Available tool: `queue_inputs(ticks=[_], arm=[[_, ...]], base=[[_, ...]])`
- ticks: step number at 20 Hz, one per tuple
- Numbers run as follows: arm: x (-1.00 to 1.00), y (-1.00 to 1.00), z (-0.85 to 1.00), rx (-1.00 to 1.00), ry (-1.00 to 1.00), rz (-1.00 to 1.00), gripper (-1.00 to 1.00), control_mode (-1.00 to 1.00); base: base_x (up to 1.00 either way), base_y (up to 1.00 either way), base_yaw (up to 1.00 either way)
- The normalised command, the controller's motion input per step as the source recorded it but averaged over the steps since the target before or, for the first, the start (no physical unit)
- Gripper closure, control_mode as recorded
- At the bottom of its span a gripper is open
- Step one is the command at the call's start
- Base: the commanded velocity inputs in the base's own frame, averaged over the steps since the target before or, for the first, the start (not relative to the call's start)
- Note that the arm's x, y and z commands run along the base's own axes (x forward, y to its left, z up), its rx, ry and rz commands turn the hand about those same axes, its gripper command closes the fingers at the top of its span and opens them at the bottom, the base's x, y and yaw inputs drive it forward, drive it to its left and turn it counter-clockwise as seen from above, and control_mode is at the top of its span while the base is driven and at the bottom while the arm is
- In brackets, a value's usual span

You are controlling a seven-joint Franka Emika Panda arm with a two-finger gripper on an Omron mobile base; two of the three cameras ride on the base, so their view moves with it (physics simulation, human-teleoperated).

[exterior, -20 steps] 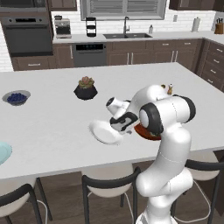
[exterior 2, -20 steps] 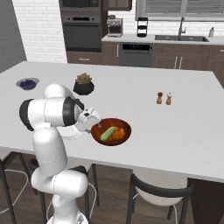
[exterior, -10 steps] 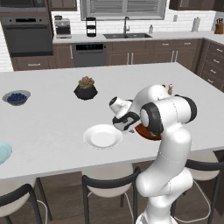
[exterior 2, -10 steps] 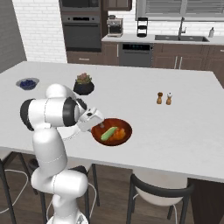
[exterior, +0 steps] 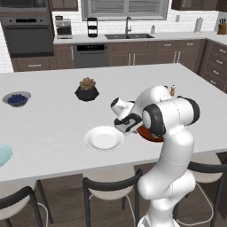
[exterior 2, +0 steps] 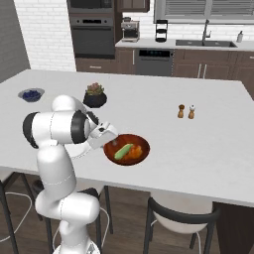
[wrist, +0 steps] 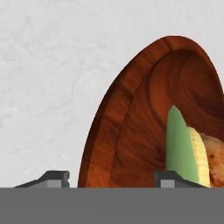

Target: Pick the chicken drumstick and corn from their plates and place them in the bowl. Then put the bowl in the fridge.

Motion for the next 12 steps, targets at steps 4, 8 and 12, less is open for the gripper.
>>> queue_inputs(ticks=[4, 8, 12], arm=[[0.0, -0.03, 0.0, 0.0, 0.0, 0.01, 1.0, -1.0], [0.0, 0.0, 0.05, -0.03, 0.0, 0.0, 1.0, -1.0], [-0.24, 0.18, 0.34, -0.17, 0.0, 0.16, 1.0, -1.0]], base=[[0.0, 0.0, 0.0], [0.0, 0.0, 0.0], [0.0, 0.0, 0.0]])
